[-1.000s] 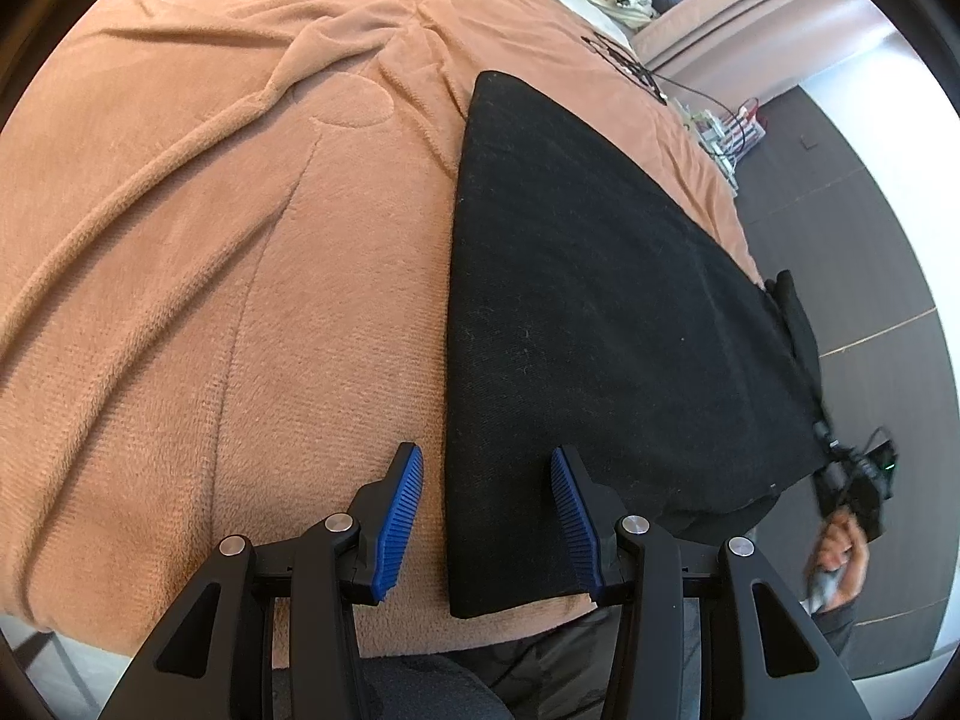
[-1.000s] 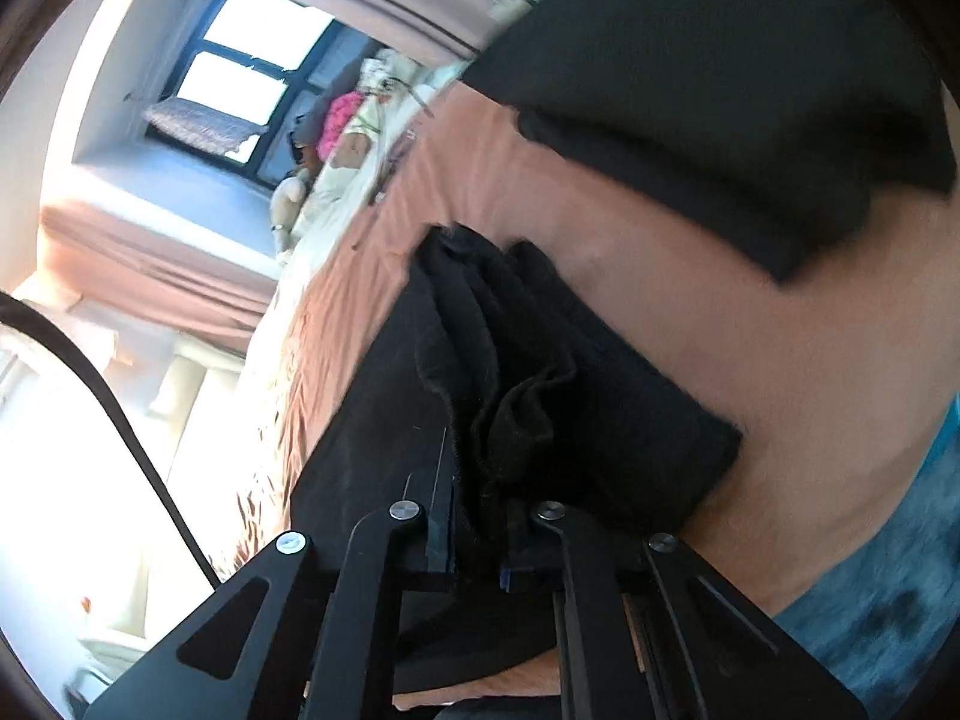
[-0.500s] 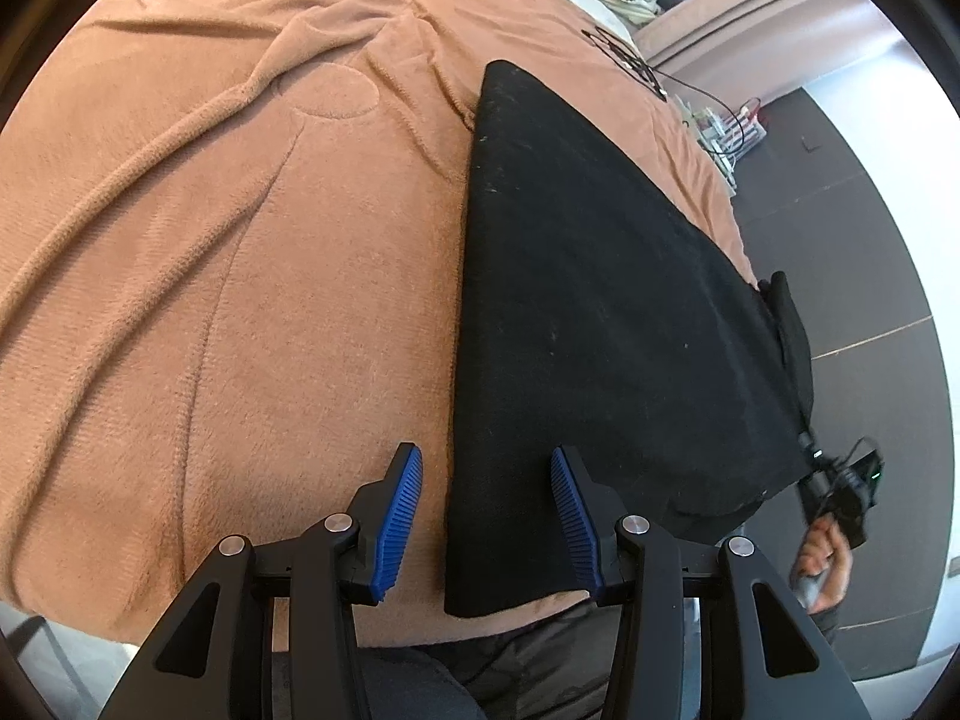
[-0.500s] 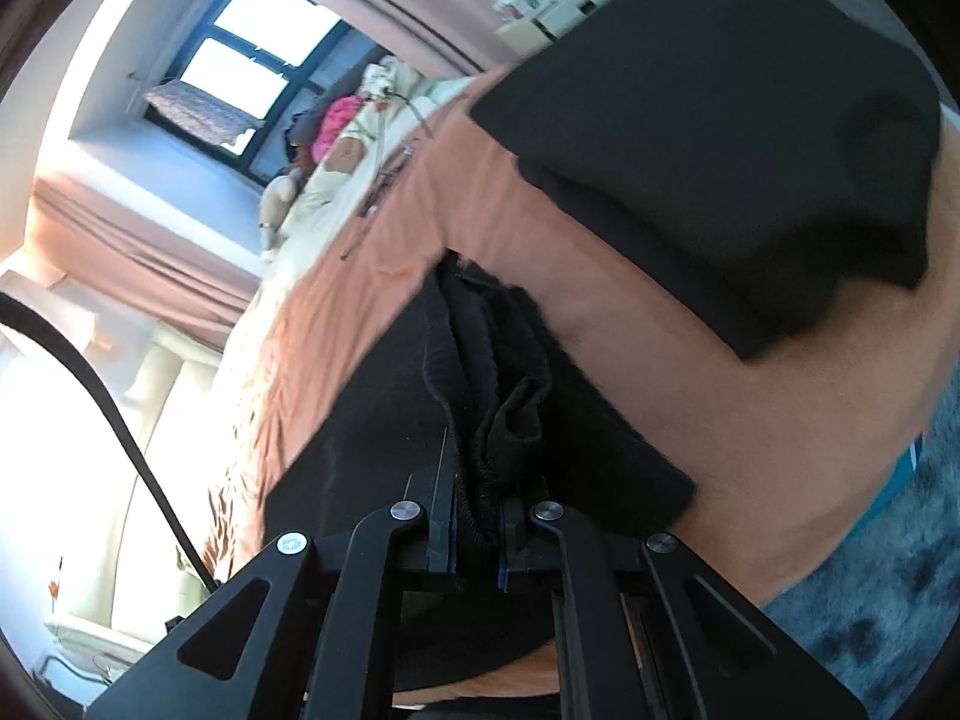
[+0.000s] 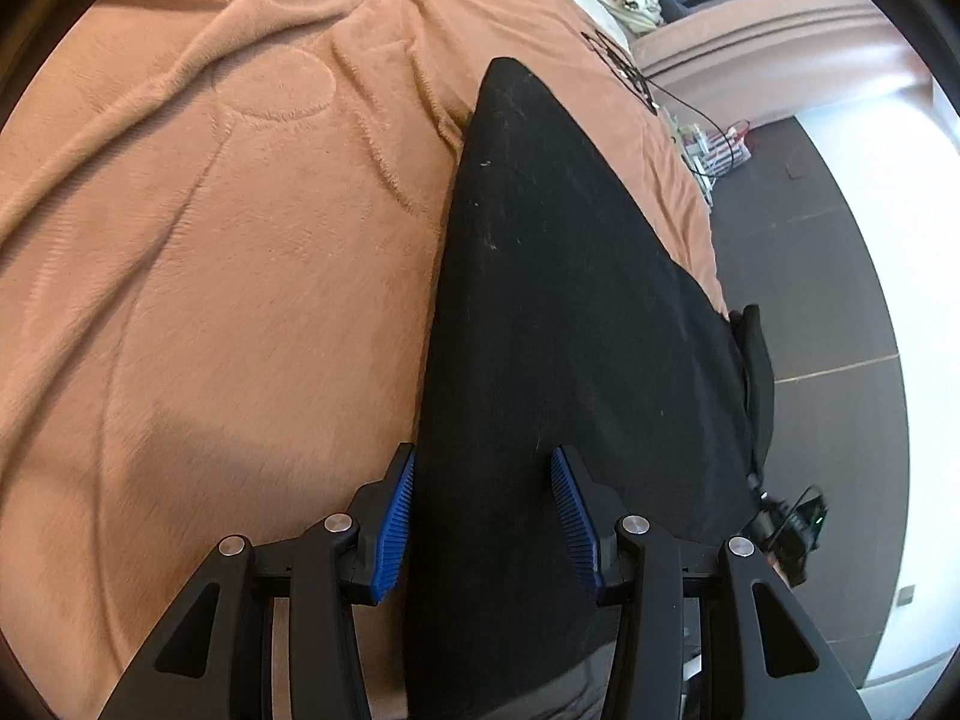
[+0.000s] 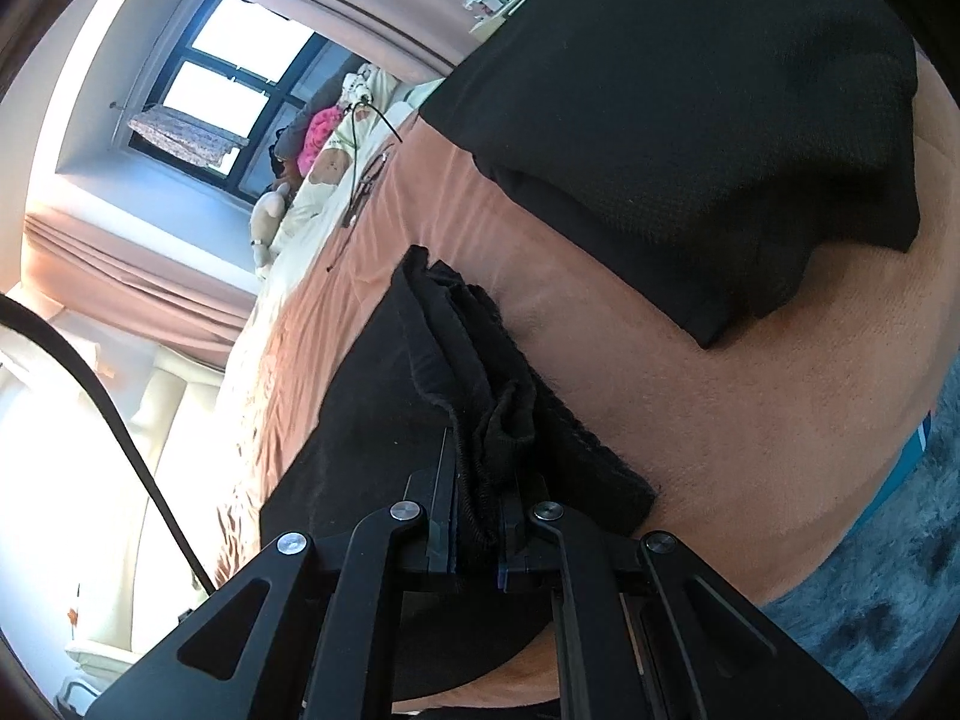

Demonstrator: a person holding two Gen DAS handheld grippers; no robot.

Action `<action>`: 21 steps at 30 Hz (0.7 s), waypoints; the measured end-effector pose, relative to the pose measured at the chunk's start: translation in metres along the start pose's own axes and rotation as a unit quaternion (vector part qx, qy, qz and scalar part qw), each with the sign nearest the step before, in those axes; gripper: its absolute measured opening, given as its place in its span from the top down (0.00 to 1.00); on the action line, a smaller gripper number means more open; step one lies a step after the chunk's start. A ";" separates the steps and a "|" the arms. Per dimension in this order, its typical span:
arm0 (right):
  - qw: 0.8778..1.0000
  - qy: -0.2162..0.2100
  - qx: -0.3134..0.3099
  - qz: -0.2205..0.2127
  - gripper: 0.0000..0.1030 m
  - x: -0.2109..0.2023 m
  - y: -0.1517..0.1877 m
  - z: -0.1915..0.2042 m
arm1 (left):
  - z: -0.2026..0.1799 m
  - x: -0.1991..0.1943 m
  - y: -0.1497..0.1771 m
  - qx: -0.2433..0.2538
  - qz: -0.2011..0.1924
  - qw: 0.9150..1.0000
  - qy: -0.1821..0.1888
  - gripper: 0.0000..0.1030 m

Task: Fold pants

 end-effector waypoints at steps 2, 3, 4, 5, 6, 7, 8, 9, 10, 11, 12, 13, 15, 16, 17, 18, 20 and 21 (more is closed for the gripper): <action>1.000 0.000 0.008 0.002 0.96 0.008 0.000 -0.002 | -0.001 0.002 0.000 -0.002 -0.002 1.000 -0.001 0.61; 1.000 -0.003 0.013 0.002 0.96 0.009 0.001 -0.004 | -0.002 0.002 0.001 0.005 -0.004 1.000 -0.008 0.63; 1.000 -0.009 0.018 0.002 0.95 0.010 0.002 -0.004 | -0.003 0.002 0.002 0.009 -0.005 1.000 -0.010 0.68; 1.000 -0.013 0.023 0.003 0.95 0.009 0.004 -0.006 | -0.004 0.001 0.003 0.014 -0.007 1.000 -0.008 0.73; 0.999 -0.016 0.028 0.007 0.94 0.009 0.006 -0.008 | -0.004 0.000 0.004 0.015 -0.007 1.000 -0.002 0.74; 0.999 -0.018 0.032 0.006 0.94 0.010 0.007 -0.008 | -0.003 -0.001 0.004 0.014 -0.008 1.000 0.004 0.76; 0.999 -0.023 0.033 0.007 0.93 0.009 0.009 -0.007 | -0.003 -0.002 0.004 0.014 -0.009 1.000 0.006 0.78; 0.999 -0.024 0.031 0.007 0.88 0.008 0.010 -0.005 | -0.003 -0.003 0.005 0.017 -0.011 1.000 0.008 0.79; 0.999 -0.018 0.029 0.008 0.77 0.007 0.013 -0.003 | -0.003 -0.003 0.005 0.018 -0.011 1.000 0.007 0.79; 1.000 -0.015 0.025 0.008 0.70 0.005 0.015 -0.001 | -0.004 -0.003 0.005 0.019 -0.012 1.000 0.004 0.79; 1.000 -0.018 0.019 0.003 0.53 0.002 0.018 0.003 | -0.004 -0.003 0.004 0.020 -0.012 1.000 0.004 0.79; 1.000 -0.013 0.014 -0.005 0.37 -0.001 0.022 0.007 | -0.003 -0.003 0.004 0.021 -0.011 1.000 0.003 0.79; 1.000 0.006 -0.005 -0.024 0.26 -0.007 0.029 0.016 | -0.001 -0.002 0.004 0.014 -0.009 1.000 0.007 0.78; 0.999 0.017 -0.013 -0.029 0.24 -0.008 0.031 0.020 | -0.001 0.000 0.003 0.010 -0.007 1.000 0.008 0.77; 0.999 0.025 -0.021 -0.030 0.24 -0.009 0.033 0.023 | 0.000 0.001 0.002 0.006 -0.005 1.000 0.010 0.76; 0.999 0.027 -0.028 -0.029 0.24 -0.010 0.035 0.025 | 0.001 0.002 0.001 0.001 -0.003 1.000 0.014 0.76; 0.999 0.031 -0.024 -0.024 0.24 -0.011 0.039 0.023 | 0.003 0.004 -0.002 -0.004 0.000 1.000 0.021 0.74; 0.999 0.034 -0.022 -0.019 0.24 -0.011 0.040 0.022 | 0.004 0.005 -0.003 -0.009 0.001 1.000 0.026 0.74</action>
Point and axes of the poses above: each gripper's, at about its wrist camera, not at the fingertips, and x roughly the way its jaws point, z to its left, y to its underside, the point moved 3 cm from there along x, roughly the way its jaws point, and after that the axes turned 6 degrees about z, right-handed, at the moved point
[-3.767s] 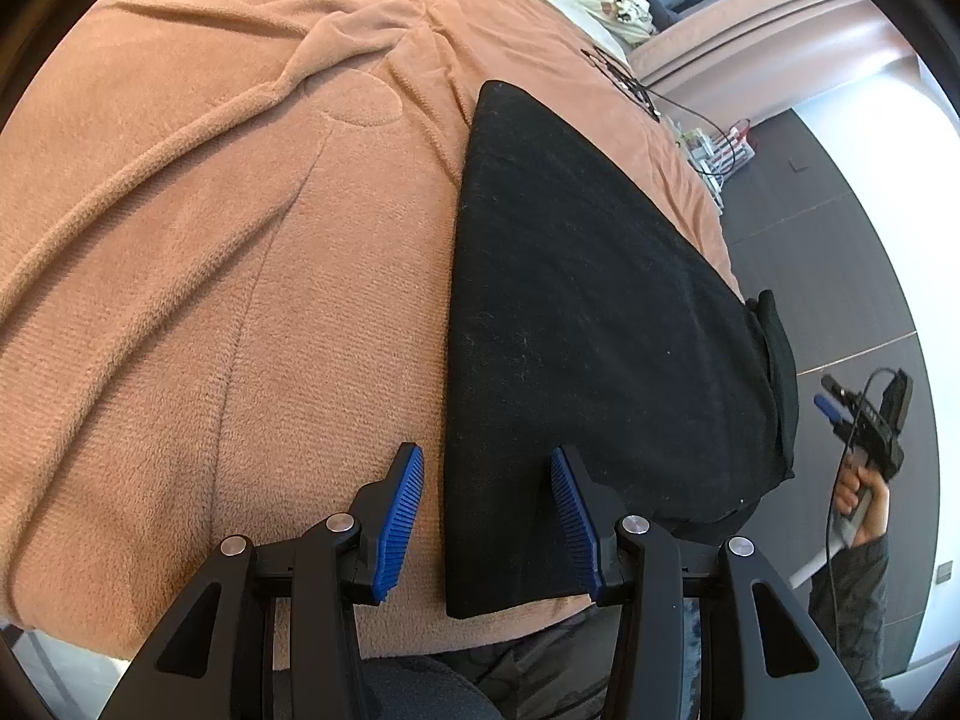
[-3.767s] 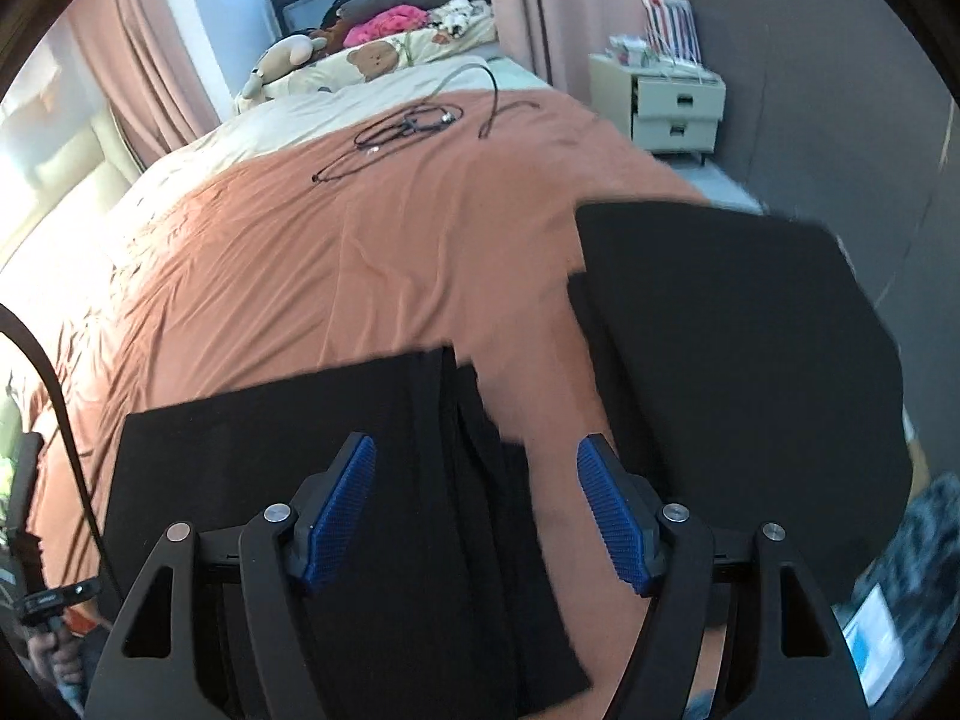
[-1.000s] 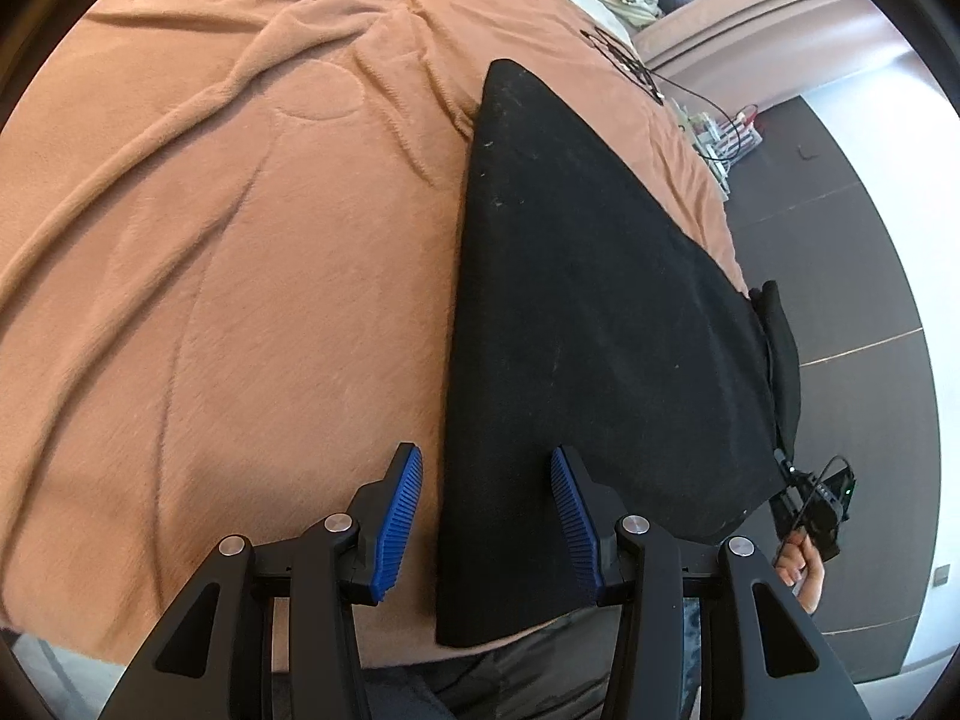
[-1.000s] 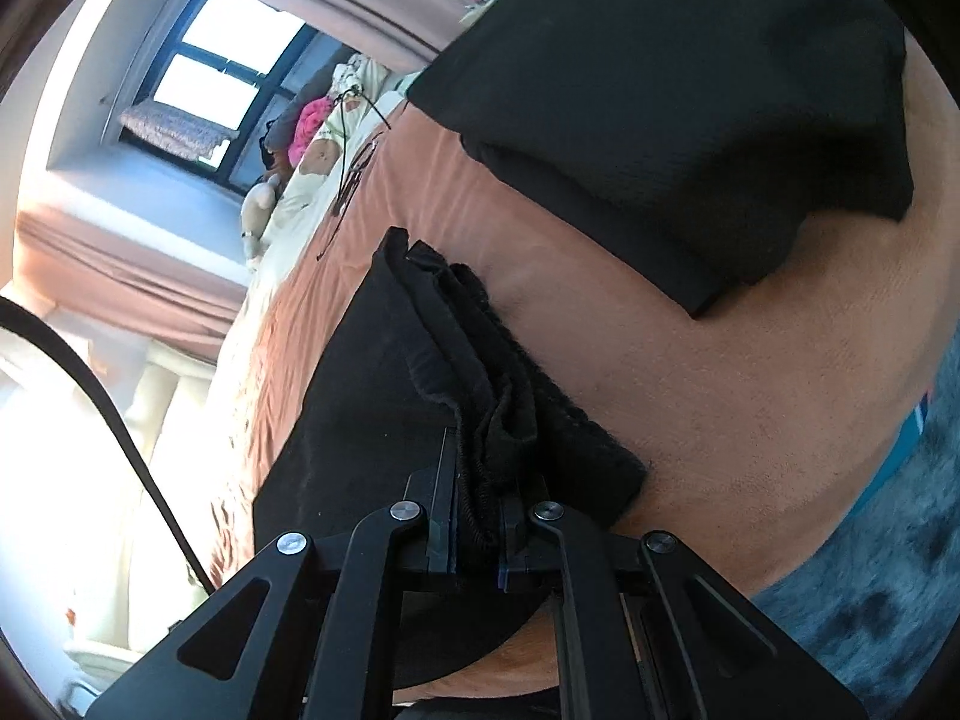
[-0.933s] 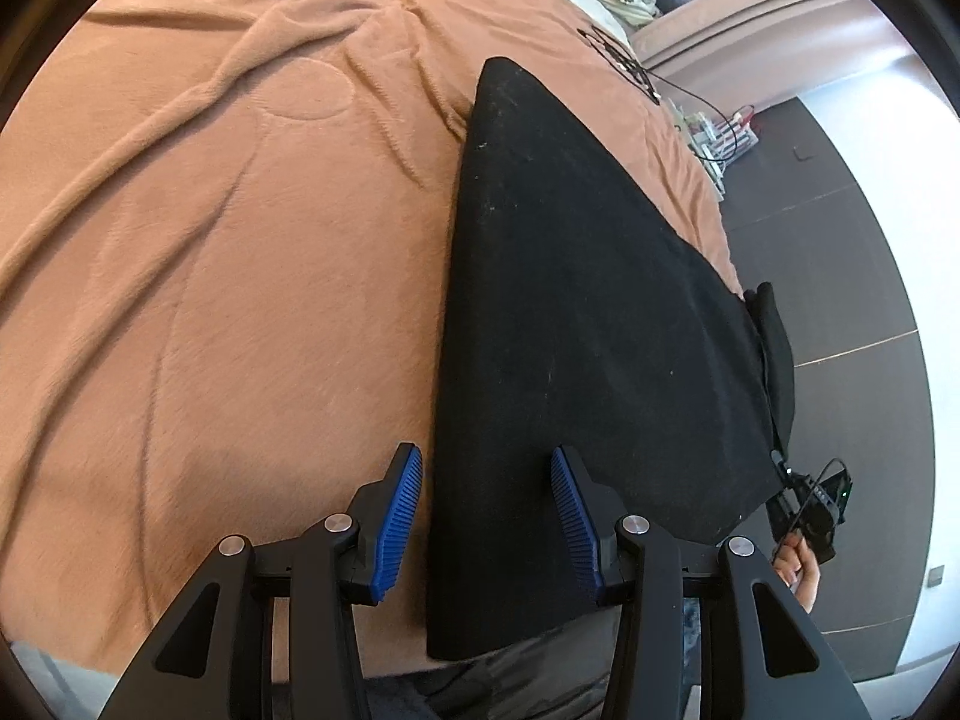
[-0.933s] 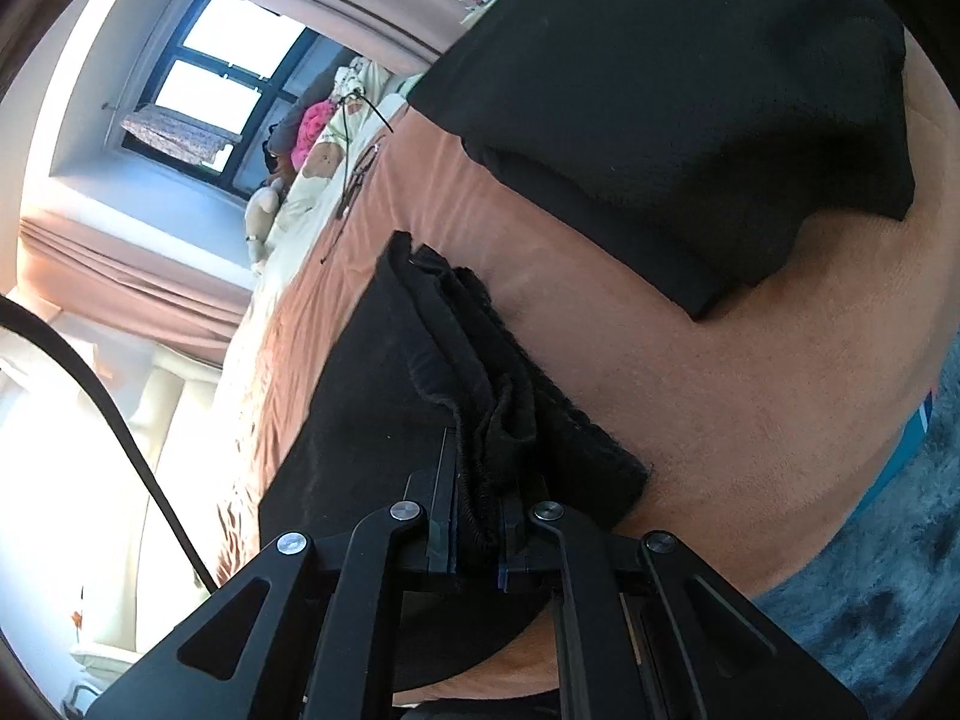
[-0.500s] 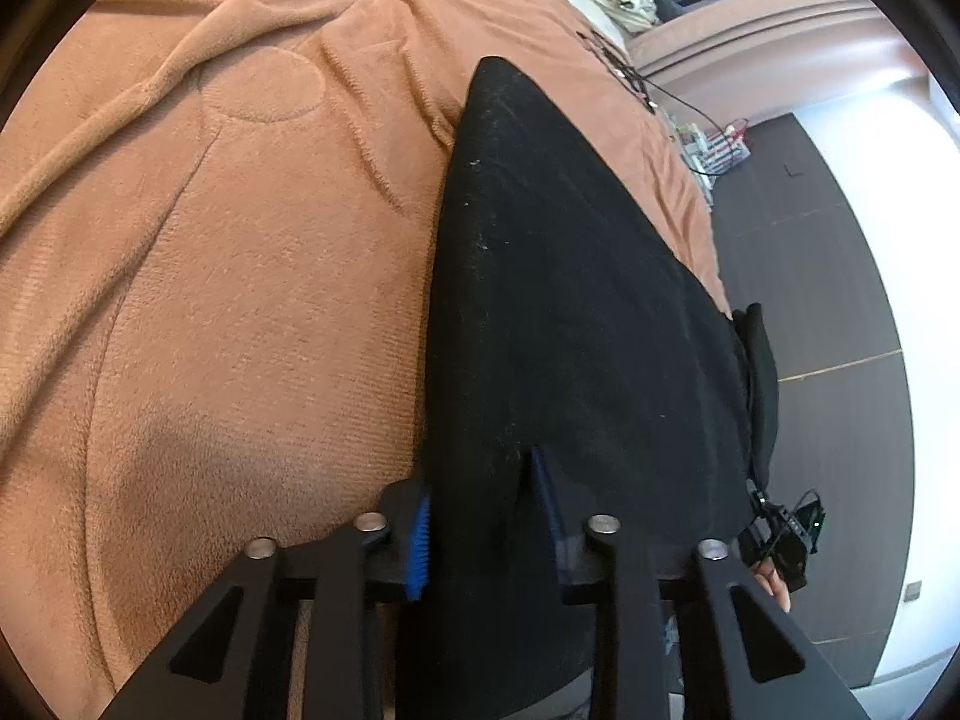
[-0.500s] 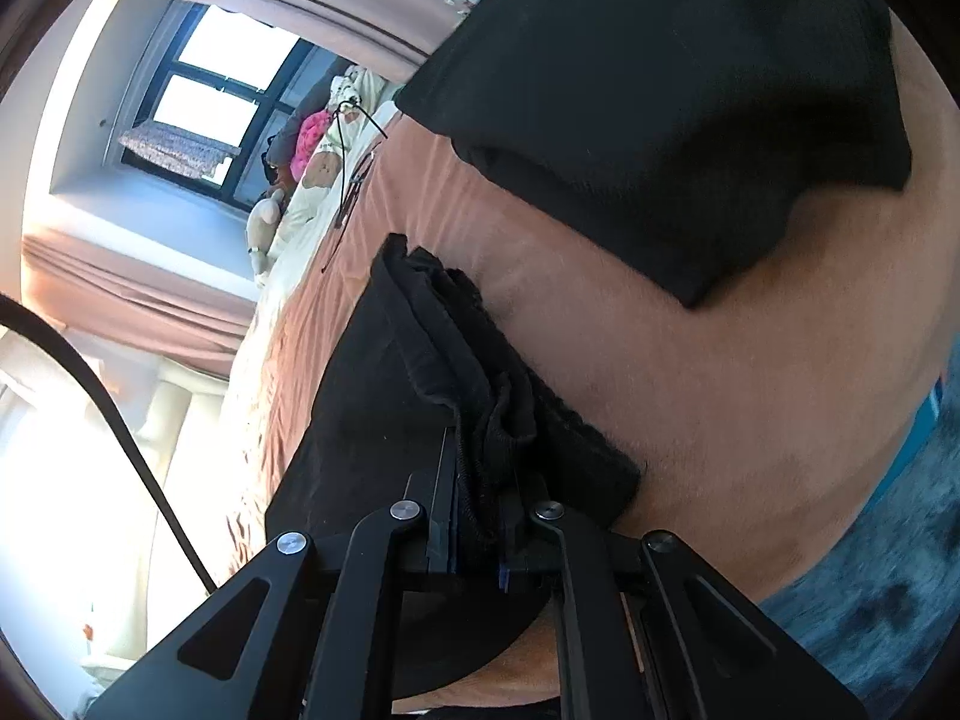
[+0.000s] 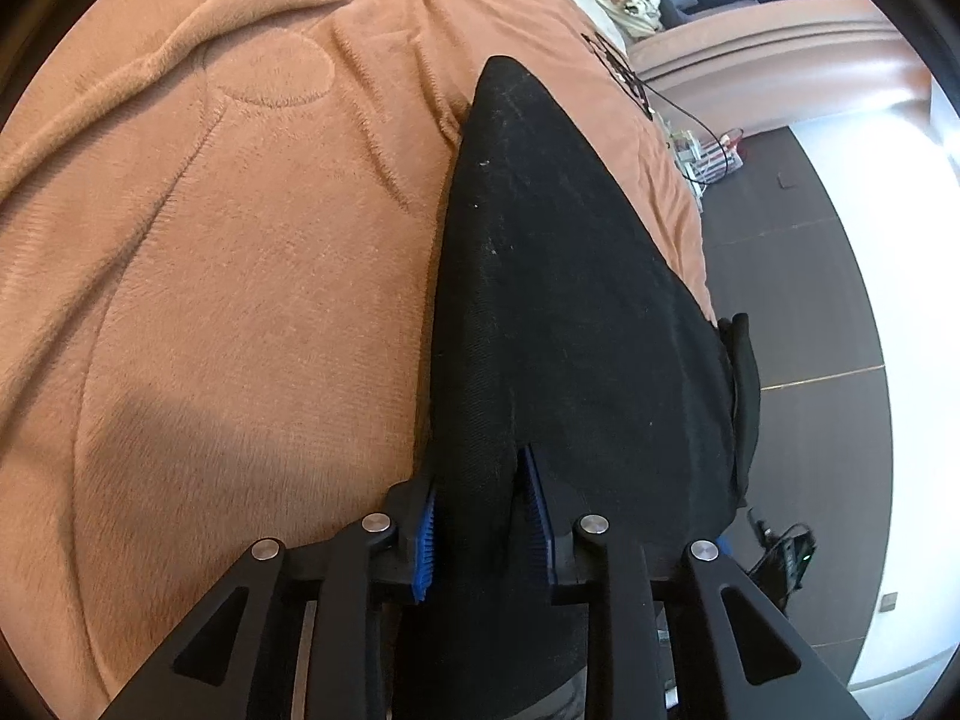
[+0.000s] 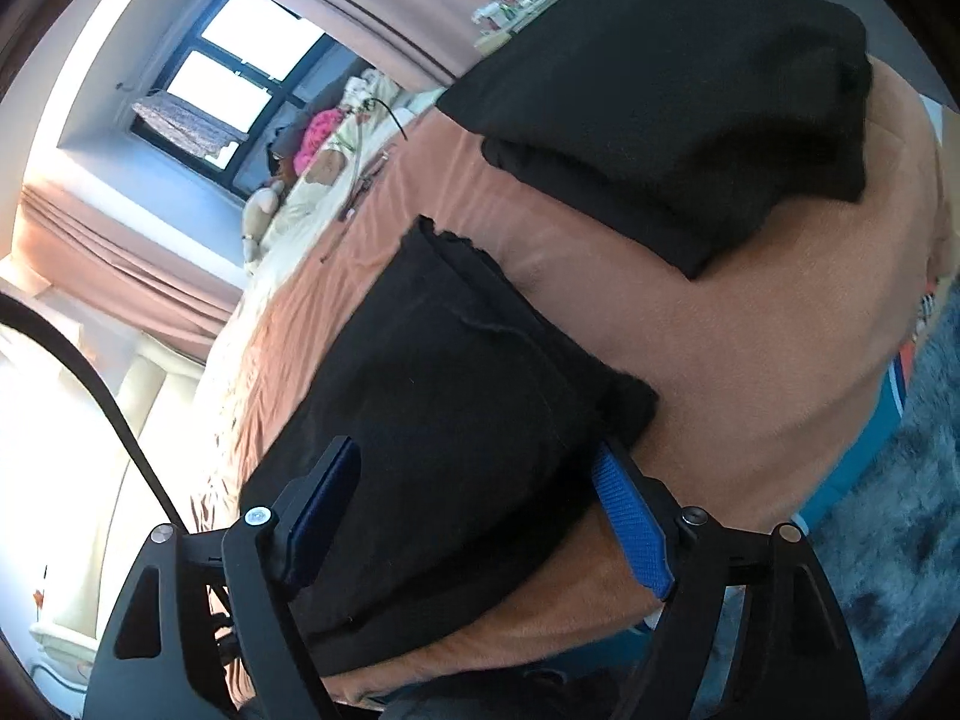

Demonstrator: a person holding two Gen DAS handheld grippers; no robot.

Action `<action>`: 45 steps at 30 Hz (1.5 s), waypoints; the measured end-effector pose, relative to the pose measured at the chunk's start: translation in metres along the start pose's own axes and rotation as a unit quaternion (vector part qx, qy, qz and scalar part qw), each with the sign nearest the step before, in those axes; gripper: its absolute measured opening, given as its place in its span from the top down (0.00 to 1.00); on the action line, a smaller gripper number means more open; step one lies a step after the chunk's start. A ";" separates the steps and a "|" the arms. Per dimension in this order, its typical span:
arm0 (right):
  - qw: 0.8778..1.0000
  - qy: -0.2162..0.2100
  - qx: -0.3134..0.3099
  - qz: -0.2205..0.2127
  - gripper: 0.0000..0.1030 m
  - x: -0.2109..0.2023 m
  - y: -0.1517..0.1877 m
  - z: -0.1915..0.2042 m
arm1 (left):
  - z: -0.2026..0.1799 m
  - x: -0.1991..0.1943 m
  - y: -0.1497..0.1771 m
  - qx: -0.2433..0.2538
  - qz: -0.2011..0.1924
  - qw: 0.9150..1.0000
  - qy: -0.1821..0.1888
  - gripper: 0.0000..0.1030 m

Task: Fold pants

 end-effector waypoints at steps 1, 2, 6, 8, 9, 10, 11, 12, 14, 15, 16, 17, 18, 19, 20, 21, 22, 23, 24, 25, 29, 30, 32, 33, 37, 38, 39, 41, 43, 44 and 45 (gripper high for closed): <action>1.000 0.001 0.004 0.006 0.24 0.000 0.001 -0.002 | 0.001 0.002 -0.002 -0.006 0.000 1.000 0.005 0.74; 1.000 -0.001 0.008 0.010 0.24 0.001 0.002 -0.003 | 0.001 0.002 -0.003 -0.008 -0.001 1.000 0.007 0.74; 0.999 0.005 0.034 0.023 0.24 0.005 0.002 -0.011 | -0.002 0.005 -0.008 -0.005 -0.004 1.000 0.007 0.74; 0.999 -0.006 0.043 0.028 0.24 0.008 0.000 -0.013 | -0.004 0.005 -0.009 0.002 -0.007 1.000 0.001 0.79; 0.998 -0.011 0.047 0.030 0.27 0.011 -0.002 -0.014 | -0.006 0.004 -0.008 0.007 -0.010 1.000 -0.001 0.81; 0.998 -0.021 0.048 0.031 0.35 0.013 -0.005 -0.014 | -0.008 0.003 -0.009 0.010 -0.012 1.000 -0.002 0.85; 0.998 -0.029 0.050 0.035 0.36 0.018 -0.009 -0.012 | -0.010 0.000 -0.009 0.012 -0.017 1.000 0.001 0.88; 0.998 -0.027 0.051 0.035 0.40 0.021 -0.011 -0.013 | -0.011 -0.004 -0.009 0.011 -0.022 1.000 0.006 0.89; 0.997 -0.025 0.056 0.039 0.61 0.028 -0.016 -0.015 | -0.014 -0.012 -0.010 0.008 -0.030 0.999 0.017 0.90; 0.997 -0.030 0.064 0.043 0.70 0.031 -0.017 -0.017 | -0.015 -0.015 -0.010 0.009 -0.033 0.999 0.020 0.90; 0.996 -0.039 0.073 0.043 0.78 0.031 -0.018 -0.019 | -0.018 -0.019 -0.011 0.010 -0.035 0.999 0.021 0.91; 0.995 -0.050 0.079 0.039 0.80 0.030 -0.018 -0.019 | -0.018 -0.021 -0.012 0.011 -0.037 0.999 0.022 0.91; 0.995 -0.056 0.077 0.036 0.83 0.029 -0.017 -0.017 | -0.021 -0.026 -0.013 0.013 -0.039 0.999 0.024 0.91; 0.995 -0.052 0.073 0.032 0.83 0.027 -0.016 -0.014 | -0.023 -0.029 -0.015 0.015 -0.042 0.999 0.025 0.91; 0.996 -0.049 0.071 0.030 0.84 0.026 -0.015 -0.012 | -0.026 -0.032 -0.017 0.017 -0.044 0.999 0.027 0.91; 0.996 -0.051 0.071 0.028 0.84 0.025 -0.014 -0.011 | -0.028 -0.036 -0.018 0.019 -0.045 0.998 0.028 0.91; 0.996 -0.054 0.071 0.025 0.84 0.024 -0.013 -0.010 | -0.029 -0.040 -0.020 0.021 -0.047 0.998 0.028 0.91; 0.996 -0.057 0.071 0.023 0.84 0.022 -0.010 -0.009 | -0.030 -0.043 -0.021 0.024 -0.048 0.998 0.028 0.91; 0.995 -0.061 0.071 0.021 0.84 0.020 -0.008 -0.009 | -0.031 -0.044 -0.022 0.026 -0.049 0.998 0.029 0.91; 0.995 -0.064 0.071 0.019 0.84 0.020 -0.006 -0.009 | -0.032 -0.046 -0.023 0.027 -0.050 0.998 0.029 0.91; 0.995 -0.068 0.068 0.018 0.85 0.025 0.004 -0.002 | -0.028 -0.061 -0.029 0.032 -0.056 0.997 0.029 0.91; 0.995 -0.071 0.069 0.019 0.85 0.029 0.006 -0.001 | -0.025 -0.064 -0.032 0.032 -0.057 0.997 0.029 0.91; 0.995 -0.073 0.071 0.022 0.85 0.034 0.011 0.002 | -0.019 -0.072 -0.036 0.032 -0.058 0.997 0.028 0.91; 0.994 -0.076 0.072 0.023 0.85 0.036 0.014 0.004 | -0.014 -0.078 -0.039 0.032 -0.060 0.997 0.028 0.91; 0.995 -0.072 0.070 0.026 0.85 0.047 0.025 0.016 | 0.002 -0.099 -0.047 0.031 -0.066 0.997 0.027 0.91; 0.995 -0.072 0.069 0.026 0.85 0.050 0.026 0.021 | 0.004 -0.102 -0.050 0.031 -0.067 0.997 0.027 0.91; 0.994 -0.075 0.069 0.028 0.85 0.054 0.029 0.025 | 0.009 -0.108 -0.053 0.030 -0.069 0.997 0.026 0.91; 0.994 -0.080 0.066 0.030 0.85 0.061 0.033 0.036 | 0.017 -0.118 -0.057 0.027 -0.073 0.997 0.026 0.91; 0.994 -0.082 0.061 0.033 0.85 0.072 0.037 0.049 | 0.028 -0.129 -0.060 0.025 -0.078 0.996 0.026 0.91; 0.994 -0.082 0.058 0.035 0.85 0.076 0.038 0.053 | 0.036 -0.136 -0.061 0.021 -0.080 0.996 0.027 0.91; 0.995 -0.080 0.055 0.037 0.85 0.083 0.040 0.060 | 0.040 -0.141 -0.061 0.020 -0.082 0.996 0.027 0.91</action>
Point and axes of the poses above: each gripper's, at about its wrist camera, not at the fingertips, and x roughly the way its jaws point, z to its left, y to its underside, the point moved 3 cm from there along x, roughly the way its jaws point, and after that the axes turned 6 degrees about z, right-handed, at the moved point
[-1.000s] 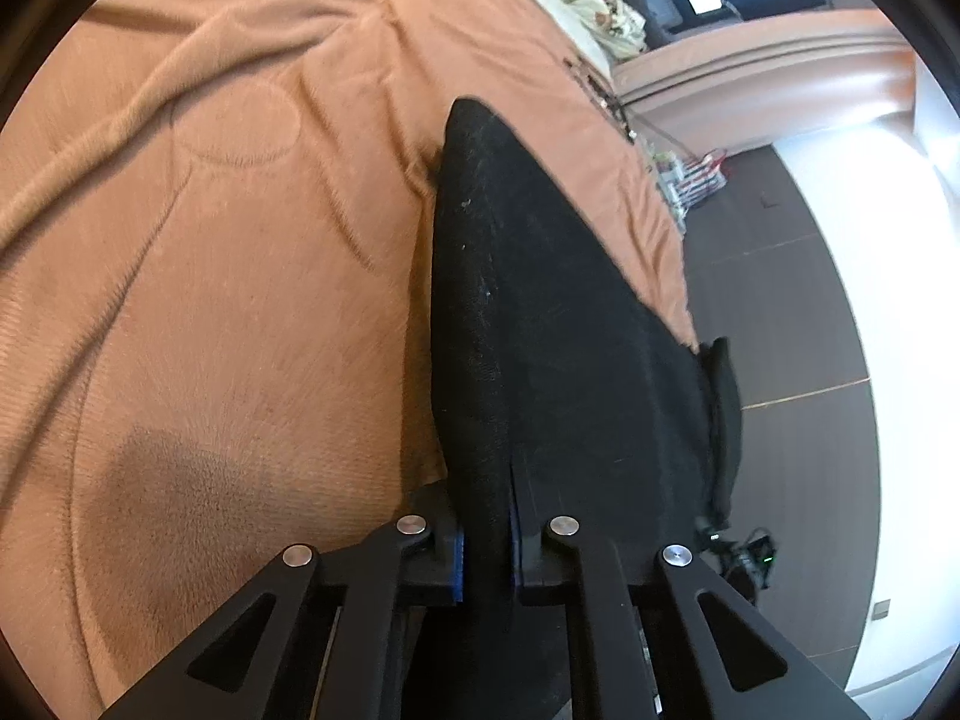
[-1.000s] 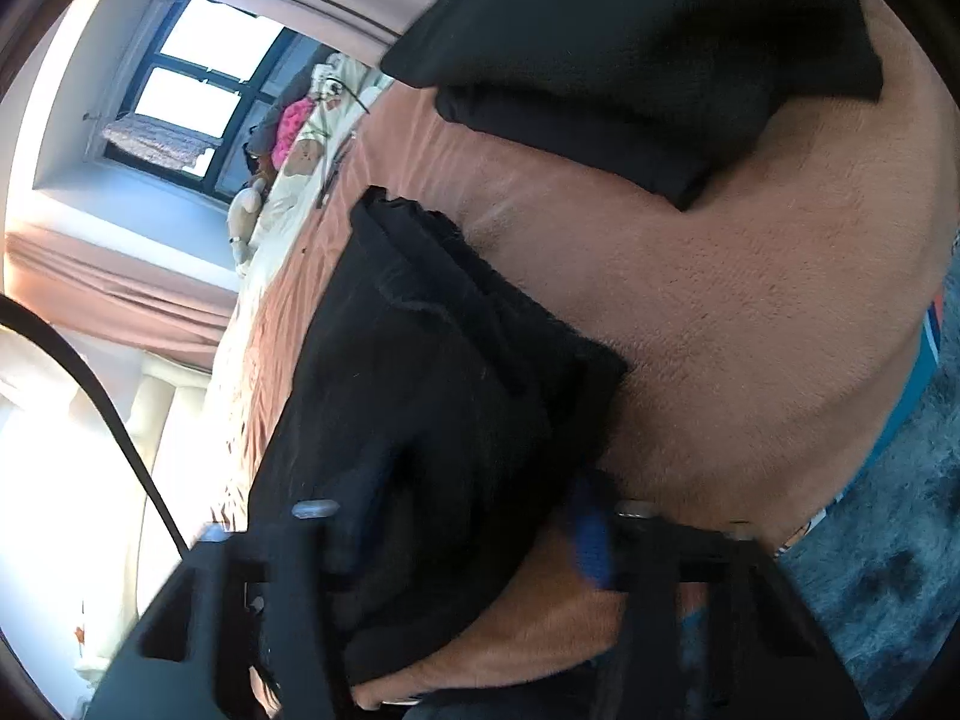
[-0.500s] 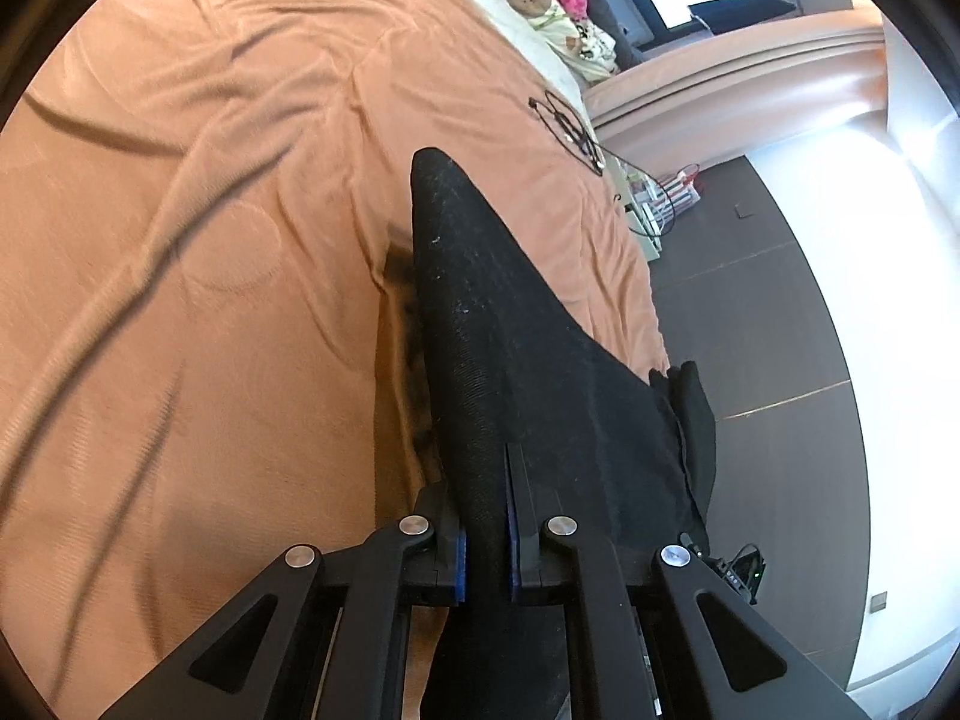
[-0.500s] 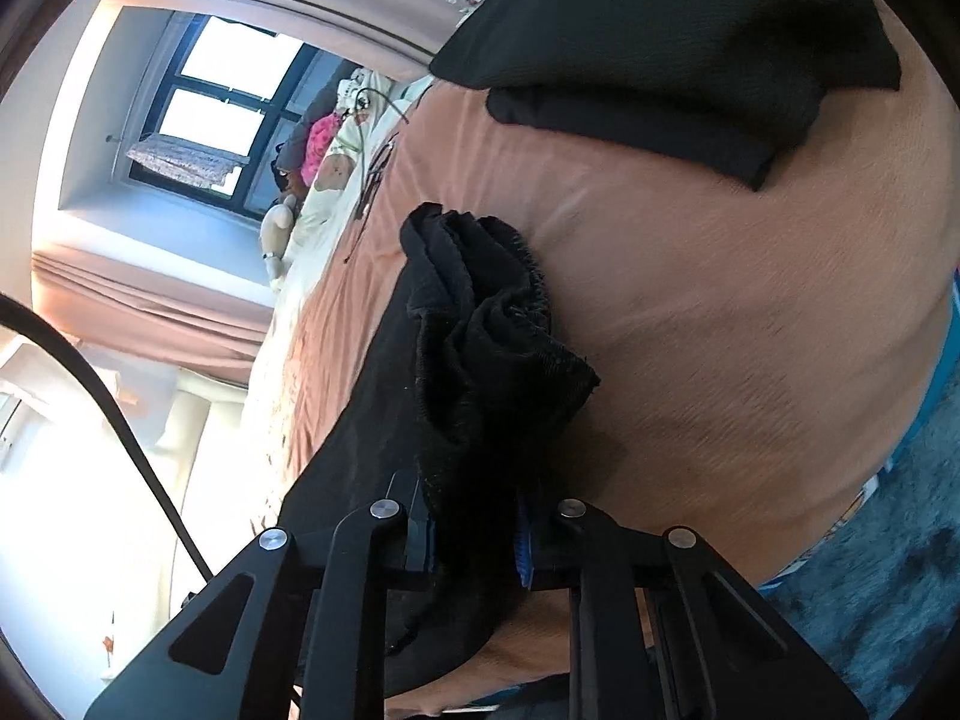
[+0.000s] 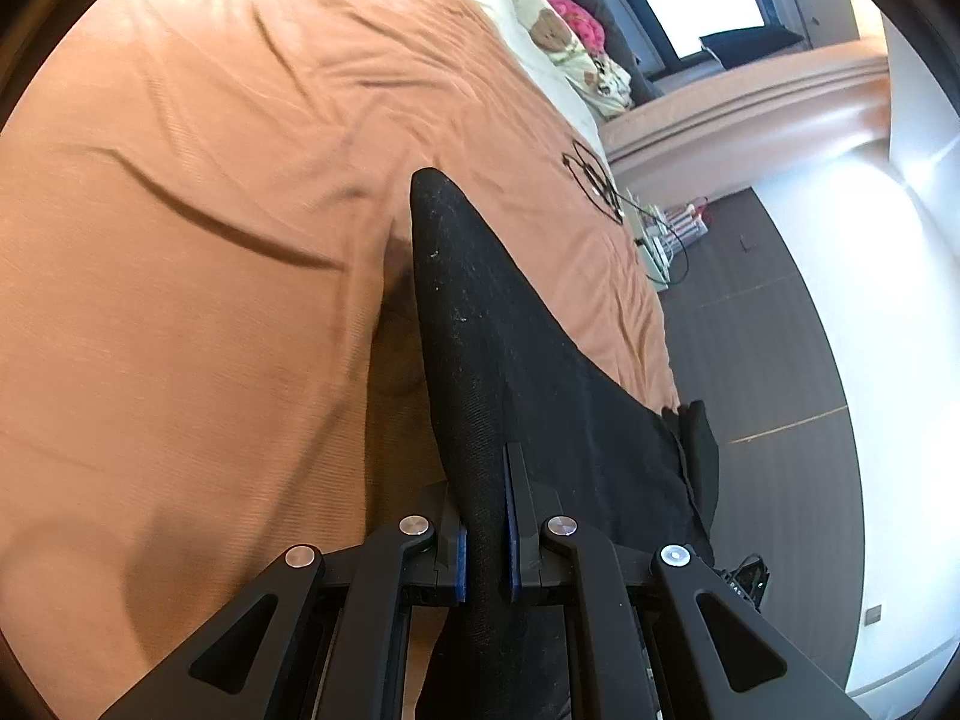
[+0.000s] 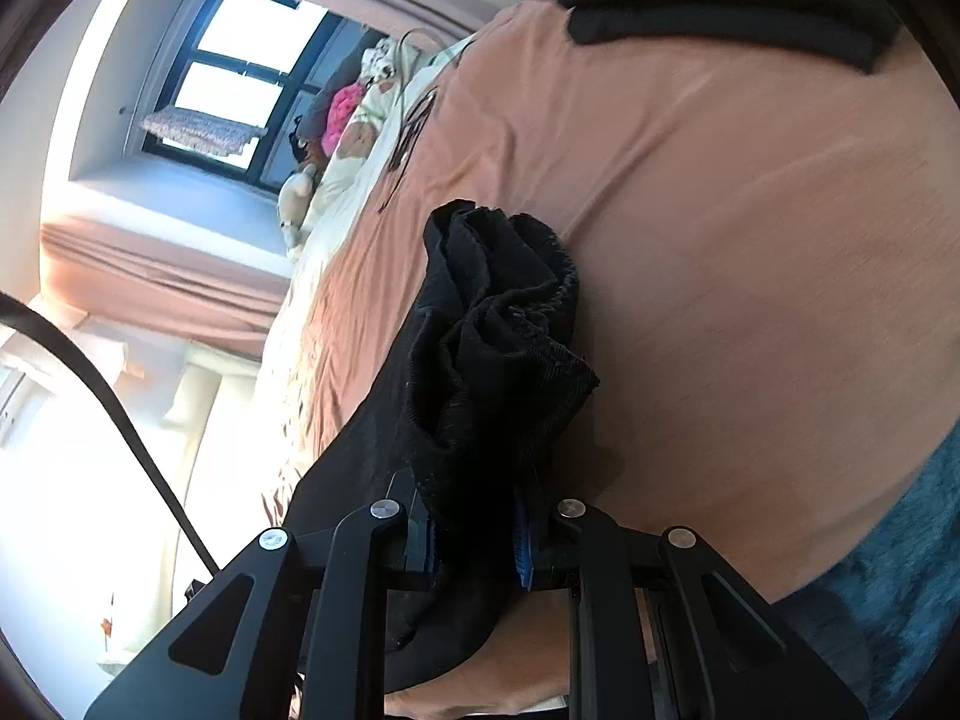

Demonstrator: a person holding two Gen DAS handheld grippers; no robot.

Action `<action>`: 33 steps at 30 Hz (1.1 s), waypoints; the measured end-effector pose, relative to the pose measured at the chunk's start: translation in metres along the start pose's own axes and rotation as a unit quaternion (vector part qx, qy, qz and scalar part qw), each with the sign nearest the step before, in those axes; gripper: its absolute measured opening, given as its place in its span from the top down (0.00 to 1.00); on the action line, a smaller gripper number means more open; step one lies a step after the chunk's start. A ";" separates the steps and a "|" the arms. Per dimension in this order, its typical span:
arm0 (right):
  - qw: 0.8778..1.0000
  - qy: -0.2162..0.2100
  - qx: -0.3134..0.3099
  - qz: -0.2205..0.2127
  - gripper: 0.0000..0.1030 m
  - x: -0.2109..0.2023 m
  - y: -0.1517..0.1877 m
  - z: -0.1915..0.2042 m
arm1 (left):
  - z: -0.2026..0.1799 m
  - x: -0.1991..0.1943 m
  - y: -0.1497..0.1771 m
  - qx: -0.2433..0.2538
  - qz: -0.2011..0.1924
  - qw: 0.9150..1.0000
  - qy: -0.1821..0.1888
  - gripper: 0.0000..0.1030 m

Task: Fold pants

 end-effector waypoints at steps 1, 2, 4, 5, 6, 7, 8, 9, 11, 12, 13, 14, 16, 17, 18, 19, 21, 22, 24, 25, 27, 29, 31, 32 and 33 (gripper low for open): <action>1.000 0.001 -0.002 0.002 0.85 0.004 0.001 0.003 | 0.005 -0.005 -0.001 -0.002 -0.002 1.000 -0.001 0.91; 1.000 0.003 -0.005 0.003 0.85 0.009 0.002 0.006 | 0.012 -0.011 -0.001 -0.006 -0.004 1.000 -0.001 0.91; 1.000 0.007 -0.012 0.006 0.85 0.017 0.003 0.014 | 0.020 -0.019 0.000 -0.016 -0.007 1.000 0.002 0.91; 1.000 0.008 -0.015 0.007 0.85 0.022 0.003 0.017 | 0.025 -0.025 0.001 -0.017 -0.009 1.000 0.002 0.91; 1.000 0.009 -0.016 0.009 0.85 0.026 0.003 0.020 | 0.028 -0.030 0.001 -0.018 -0.011 1.000 0.000 0.91; 1.000 0.009 -0.017 0.012 0.85 0.030 0.003 0.022 | 0.032 -0.035 0.002 -0.020 -0.014 1.000 0.000 0.91; 1.000 0.008 -0.017 0.015 0.85 0.033 0.003 0.023 | 0.037 -0.040 0.003 -0.025 -0.017 1.000 0.000 0.91; 1.000 0.006 -0.017 0.019 0.85 0.035 0.003 0.023 | 0.041 -0.045 0.003 -0.028 -0.020 0.999 -0.001 0.91; 0.999 0.003 -0.020 0.027 0.85 0.039 0.002 0.025 | 0.046 -0.055 0.005 -0.033 -0.028 0.999 -0.003 0.91; 0.999 0.002 -0.021 0.031 0.85 0.040 0.002 0.026 | 0.049 -0.060 0.006 -0.036 -0.032 0.999 -0.005 0.91; 0.999 0.003 -0.025 0.035 0.86 0.040 0.001 0.026 | 0.051 -0.063 0.007 -0.037 -0.034 0.999 -0.009 0.91; 0.999 0.011 -0.033 0.039 0.86 0.041 0.001 0.026 | 0.053 -0.064 0.008 -0.039 -0.035 0.999 -0.012 0.91; 0.998 0.031 -0.045 0.043 0.86 0.040 -0.002 0.026 | 0.056 -0.063 0.011 -0.039 -0.028 0.999 -0.020 0.91; 0.997 0.038 -0.050 0.043 0.86 0.039 -0.004 0.023 | 0.056 -0.061 0.014 -0.039 -0.025 0.999 -0.024 0.91; 0.997 0.043 -0.053 0.044 0.86 0.038 -0.007 0.019 | 0.058 -0.059 0.016 -0.038 -0.022 0.999 -0.029 0.91; 0.997 0.045 -0.052 0.045 0.87 0.037 -0.009 0.014 | 0.059 -0.058 0.018 -0.040 -0.021 0.999 -0.031 0.91; 0.997 0.046 -0.041 0.048 0.87 0.037 -0.014 0.000 | 0.065 -0.054 0.022 -0.054 -0.020 0.998 -0.027 0.90; 0.997 0.045 -0.037 0.049 0.86 0.037 -0.016 -0.005 | 0.068 -0.053 0.023 -0.060 -0.019 0.998 -0.028 0.88; 0.997 0.051 -0.038 0.051 0.86 0.038 -0.021 -0.011 | 0.074 -0.054 0.029 -0.070 -0.022 0.996 -0.046 0.84; 0.996 0.053 -0.041 0.051 0.85 0.038 -0.023 -0.011 | 0.076 -0.054 0.032 -0.072 -0.022 0.996 -0.052 0.75; 0.996 0.054 -0.057 0.047 0.81 0.035 -0.030 -0.006 | 0.083 -0.054 0.039 -0.080 -0.016 0.996 -0.046 0.63; 0.994 0.069 -0.071 0.042 0.66 0.032 -0.033 0.000 | 0.088 -0.057 0.047 -0.089 -0.020 0.995 -0.040 0.59; 0.992 0.084 -0.089 0.032 0.45 0.029 -0.030 0.010 | 0.093 -0.058 0.055 -0.091 -0.019 0.995 -0.043 0.58; 0.991 0.090 -0.098 0.022 0.38 0.024 -0.029 0.014 | 0.096 -0.059 0.059 -0.094 -0.017 0.995 -0.042 0.57; 0.989 0.098 -0.110 0.006 0.28 0.018 -0.028 0.020 | 0.098 -0.058 0.062 -0.097 -0.015 0.994 -0.039 0.57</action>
Point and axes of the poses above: each gripper's, at about its wrist camera, not at the fingertips, and x roughly the way its jaws point, z to its left, y to its underside, the point moved 3 cm from there along x, roughly the way its jaws point, and after that the axes turned 6 degrees about z, right-handed, at the moved point
